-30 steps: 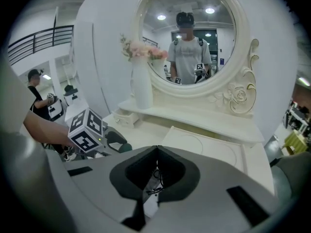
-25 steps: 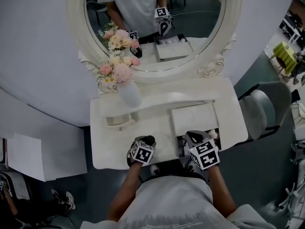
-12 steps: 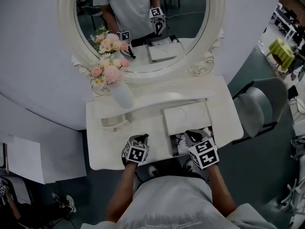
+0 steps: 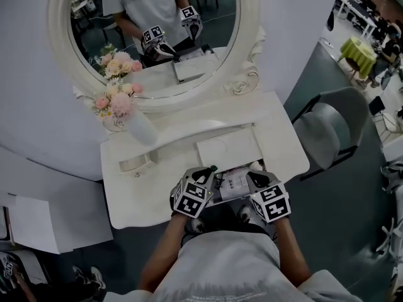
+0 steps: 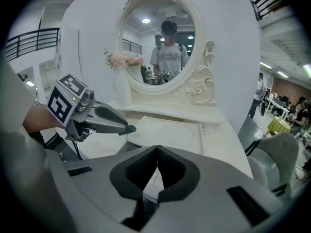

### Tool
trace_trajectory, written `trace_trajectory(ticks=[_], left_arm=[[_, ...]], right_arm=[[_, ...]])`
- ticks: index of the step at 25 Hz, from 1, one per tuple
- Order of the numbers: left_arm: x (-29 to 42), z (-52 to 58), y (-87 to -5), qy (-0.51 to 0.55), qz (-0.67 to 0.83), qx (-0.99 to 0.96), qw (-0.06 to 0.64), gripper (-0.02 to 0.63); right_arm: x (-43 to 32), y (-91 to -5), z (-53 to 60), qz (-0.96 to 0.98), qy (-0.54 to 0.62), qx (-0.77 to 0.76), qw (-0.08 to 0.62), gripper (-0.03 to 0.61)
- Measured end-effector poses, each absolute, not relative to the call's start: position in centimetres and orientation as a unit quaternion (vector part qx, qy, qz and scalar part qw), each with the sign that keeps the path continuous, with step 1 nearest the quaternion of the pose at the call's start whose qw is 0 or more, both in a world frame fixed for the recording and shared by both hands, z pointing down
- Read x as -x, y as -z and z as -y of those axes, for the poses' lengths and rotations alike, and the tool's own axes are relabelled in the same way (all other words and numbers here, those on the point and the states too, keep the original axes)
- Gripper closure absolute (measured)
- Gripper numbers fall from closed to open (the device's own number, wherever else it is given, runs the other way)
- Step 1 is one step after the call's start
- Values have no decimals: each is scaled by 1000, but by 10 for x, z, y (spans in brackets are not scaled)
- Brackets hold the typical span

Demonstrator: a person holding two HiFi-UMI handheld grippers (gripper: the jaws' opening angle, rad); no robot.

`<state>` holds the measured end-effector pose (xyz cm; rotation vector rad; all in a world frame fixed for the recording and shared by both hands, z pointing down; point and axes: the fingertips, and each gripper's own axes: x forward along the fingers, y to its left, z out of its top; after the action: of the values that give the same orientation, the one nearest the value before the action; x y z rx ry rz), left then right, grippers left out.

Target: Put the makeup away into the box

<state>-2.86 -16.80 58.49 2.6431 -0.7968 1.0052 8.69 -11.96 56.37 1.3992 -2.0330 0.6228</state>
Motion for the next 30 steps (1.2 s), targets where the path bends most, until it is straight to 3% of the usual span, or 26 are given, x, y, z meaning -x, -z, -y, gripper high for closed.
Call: trace_trajectory(ticks=[11, 23, 30], left_arm=[[-85, 96, -641, -424, 102, -897, 72, 540], [-78, 91, -653, -445, 78, -888, 91, 365], [-57, 106, -634, -426, 108, -893, 92, 336]], right_arm=[[-156, -569, 75, 715, -264, -582, 282, 577], [-167, -575, 65, 708, -273, -585, 286, 577], [-142, -571, 88, 732, -257, -557, 296, 577]])
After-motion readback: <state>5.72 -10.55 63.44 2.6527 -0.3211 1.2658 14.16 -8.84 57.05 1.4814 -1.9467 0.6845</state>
